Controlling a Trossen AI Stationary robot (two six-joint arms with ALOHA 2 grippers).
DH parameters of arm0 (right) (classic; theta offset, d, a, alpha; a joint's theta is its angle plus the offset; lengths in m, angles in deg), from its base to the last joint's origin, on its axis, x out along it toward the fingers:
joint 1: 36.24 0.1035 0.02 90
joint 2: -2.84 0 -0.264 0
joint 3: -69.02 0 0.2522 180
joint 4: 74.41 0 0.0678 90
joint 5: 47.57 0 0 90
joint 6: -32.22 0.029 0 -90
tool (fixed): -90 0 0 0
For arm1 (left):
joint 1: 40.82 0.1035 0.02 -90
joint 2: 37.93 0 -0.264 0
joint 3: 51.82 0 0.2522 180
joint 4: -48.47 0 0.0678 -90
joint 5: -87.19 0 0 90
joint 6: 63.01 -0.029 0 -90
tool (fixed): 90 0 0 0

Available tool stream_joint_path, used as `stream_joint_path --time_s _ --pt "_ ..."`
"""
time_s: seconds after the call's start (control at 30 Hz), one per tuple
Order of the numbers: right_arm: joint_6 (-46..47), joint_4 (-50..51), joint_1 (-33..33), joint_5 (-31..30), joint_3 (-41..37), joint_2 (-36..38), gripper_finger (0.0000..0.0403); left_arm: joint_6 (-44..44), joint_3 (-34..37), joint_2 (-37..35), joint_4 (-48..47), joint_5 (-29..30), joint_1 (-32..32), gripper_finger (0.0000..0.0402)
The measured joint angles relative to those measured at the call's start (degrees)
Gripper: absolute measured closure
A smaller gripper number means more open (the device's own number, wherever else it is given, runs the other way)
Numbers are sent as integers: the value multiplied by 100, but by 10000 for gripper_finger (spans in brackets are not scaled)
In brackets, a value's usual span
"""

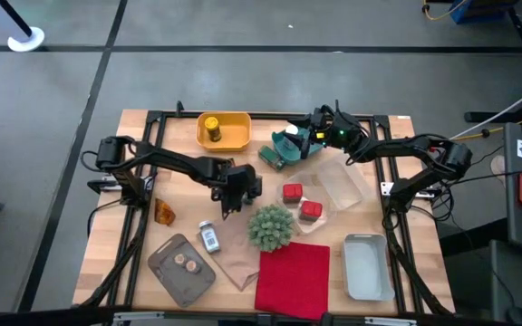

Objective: Sort spices by type
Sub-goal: Put the bottom green seasoning bottle into the right transparent bin

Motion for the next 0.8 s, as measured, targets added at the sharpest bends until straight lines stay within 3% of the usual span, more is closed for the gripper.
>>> stream_joint_path --time_s 0.6,0.8 --pt "-4 -3 0 2 2 -2 133 382 -1 449 265 -295 -2 122" --pt "-22 -2 0 2 2 -4 133 398 -4 457 289 -294 -2 169"
